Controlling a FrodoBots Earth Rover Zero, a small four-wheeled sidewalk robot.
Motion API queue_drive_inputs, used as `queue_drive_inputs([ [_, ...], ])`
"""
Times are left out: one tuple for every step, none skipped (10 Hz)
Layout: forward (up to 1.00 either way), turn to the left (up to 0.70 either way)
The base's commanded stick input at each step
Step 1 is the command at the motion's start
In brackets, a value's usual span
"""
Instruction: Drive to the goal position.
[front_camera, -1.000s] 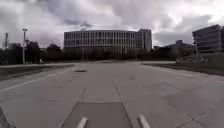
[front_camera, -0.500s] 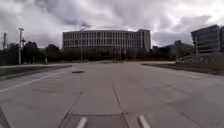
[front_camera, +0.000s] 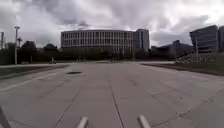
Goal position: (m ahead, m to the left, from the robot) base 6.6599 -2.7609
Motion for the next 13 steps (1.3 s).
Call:
queue_drive_inputs([
  [0.7,0.01],
  [0.7,0.01],
  [0.7,0.01],
  [0.7,0.01],
  [0.7,0.01],
  [0.7,0.01],
  [0.7,0.01],
  [0.7,0.01],
  [0.7,0.01],
  [0.7,0.01],
  [0.7,0.01],
  [0.7,0.01],
  [0.7,0.01],
])
